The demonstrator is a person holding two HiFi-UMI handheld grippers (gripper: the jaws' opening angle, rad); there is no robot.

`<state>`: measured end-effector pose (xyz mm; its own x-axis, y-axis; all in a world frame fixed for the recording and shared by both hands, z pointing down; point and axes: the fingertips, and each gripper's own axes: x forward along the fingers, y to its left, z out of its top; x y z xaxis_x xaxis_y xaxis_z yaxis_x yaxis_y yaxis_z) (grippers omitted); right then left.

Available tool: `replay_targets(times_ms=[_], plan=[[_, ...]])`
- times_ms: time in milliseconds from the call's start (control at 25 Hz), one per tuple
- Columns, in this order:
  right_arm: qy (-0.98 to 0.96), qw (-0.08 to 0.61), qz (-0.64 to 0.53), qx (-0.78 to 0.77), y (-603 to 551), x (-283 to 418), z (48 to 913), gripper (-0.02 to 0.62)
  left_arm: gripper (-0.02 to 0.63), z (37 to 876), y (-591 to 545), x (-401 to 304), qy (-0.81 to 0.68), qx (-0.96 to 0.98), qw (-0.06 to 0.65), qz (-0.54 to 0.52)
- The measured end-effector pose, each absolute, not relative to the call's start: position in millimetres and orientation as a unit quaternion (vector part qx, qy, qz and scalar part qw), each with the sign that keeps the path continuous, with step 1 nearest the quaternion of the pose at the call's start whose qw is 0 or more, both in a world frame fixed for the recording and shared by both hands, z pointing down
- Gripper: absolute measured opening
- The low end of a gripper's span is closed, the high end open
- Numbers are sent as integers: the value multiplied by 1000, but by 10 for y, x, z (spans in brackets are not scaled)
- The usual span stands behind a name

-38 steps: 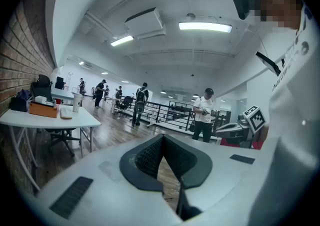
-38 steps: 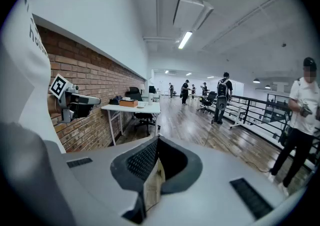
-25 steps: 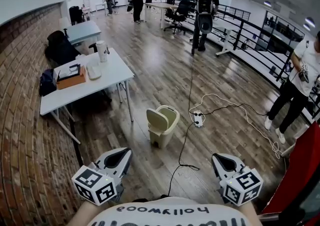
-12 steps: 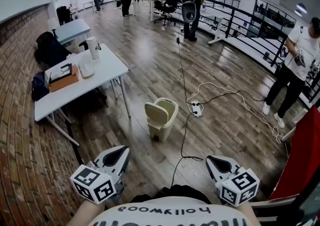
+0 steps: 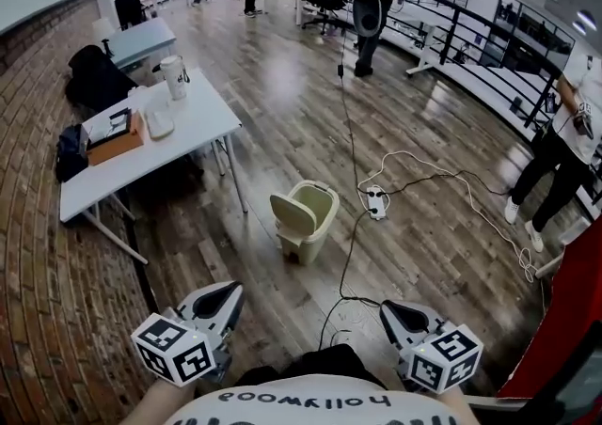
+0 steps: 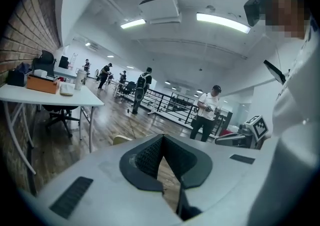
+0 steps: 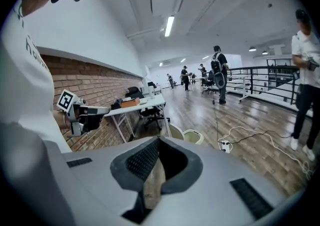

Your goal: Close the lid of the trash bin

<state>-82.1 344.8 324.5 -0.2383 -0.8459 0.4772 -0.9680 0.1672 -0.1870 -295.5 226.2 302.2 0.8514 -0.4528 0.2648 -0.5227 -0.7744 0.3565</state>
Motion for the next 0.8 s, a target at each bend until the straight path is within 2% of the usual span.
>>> replay_targets(times_ms=[200, 320, 600, 800], plan=[[-757, 119, 279, 579, 3241, -460, 3432, 9, 8, 3110, 1997, -2719, -315, 914, 240, 85], [-764, 134, 293, 559, 3165, -258, 3611, 9, 8, 3131, 1819, -2455, -331, 905, 259, 71], [-771, 154, 296, 542, 2884, 531, 3714, 9, 6, 3207, 1632, -1834, -361, 891, 264, 77], [-781, 159, 293, 528, 2687, 834, 3772, 9, 8, 3233, 1579, -1569, -369, 891, 247, 91]])
